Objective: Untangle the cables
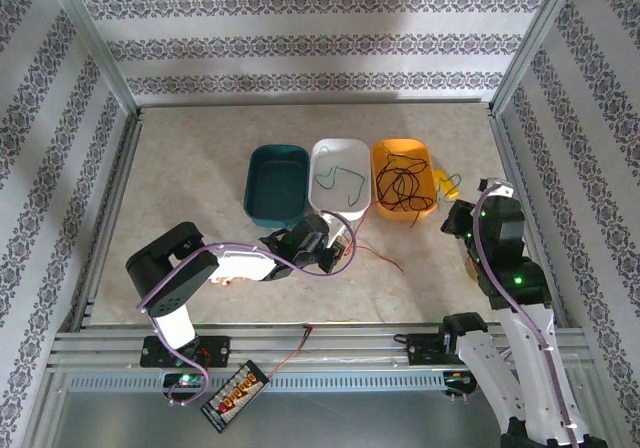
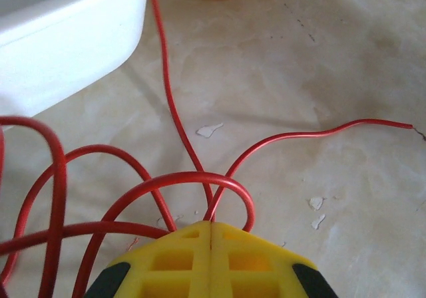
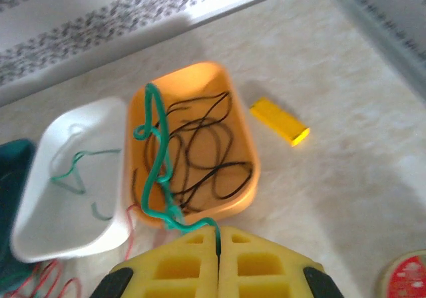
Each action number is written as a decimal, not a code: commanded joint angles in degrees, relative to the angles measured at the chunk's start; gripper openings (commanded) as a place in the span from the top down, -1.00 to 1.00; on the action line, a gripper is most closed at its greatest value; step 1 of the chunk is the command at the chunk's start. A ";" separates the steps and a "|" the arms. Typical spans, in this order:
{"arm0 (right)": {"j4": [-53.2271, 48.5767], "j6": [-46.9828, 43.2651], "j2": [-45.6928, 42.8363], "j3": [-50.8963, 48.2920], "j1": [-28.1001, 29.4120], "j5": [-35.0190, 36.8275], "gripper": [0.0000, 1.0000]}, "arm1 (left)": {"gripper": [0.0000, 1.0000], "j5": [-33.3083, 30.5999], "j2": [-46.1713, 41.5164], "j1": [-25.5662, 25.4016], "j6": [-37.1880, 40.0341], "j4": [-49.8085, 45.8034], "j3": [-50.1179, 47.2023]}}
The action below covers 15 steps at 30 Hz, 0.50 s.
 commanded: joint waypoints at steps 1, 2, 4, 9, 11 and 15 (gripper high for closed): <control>-1.66 -2.90 -1.10 2.55 -0.51 11.50 1.00 | 1.00 -1.81 -1.95 0.86 -1.33 0.23 -2.11; -2.34 -2.82 -1.34 3.05 -0.51 14.86 1.00 | 1.00 -1.94 -2.13 0.86 -1.24 0.13 -2.50; -2.93 -3.21 -1.83 3.42 -0.51 20.35 1.00 | 1.00 -2.38 -2.47 0.86 -1.50 -0.07 -3.32; 0.74 -5.42 -2.47 3.36 -0.51 14.25 1.00 | 1.00 -2.85 -3.14 0.77 -2.46 1.57 -5.28; 3.08 -5.14 -0.05 3.35 -0.49 0.66 1.00 | 1.00 -2.95 -3.61 0.74 -3.05 2.93 -5.77; 9.20 2.58 7.98 1.62 -0.27 -19.22 1.00 | 1.00 -4.13 -6.04 0.69 -4.71 6.03 -5.95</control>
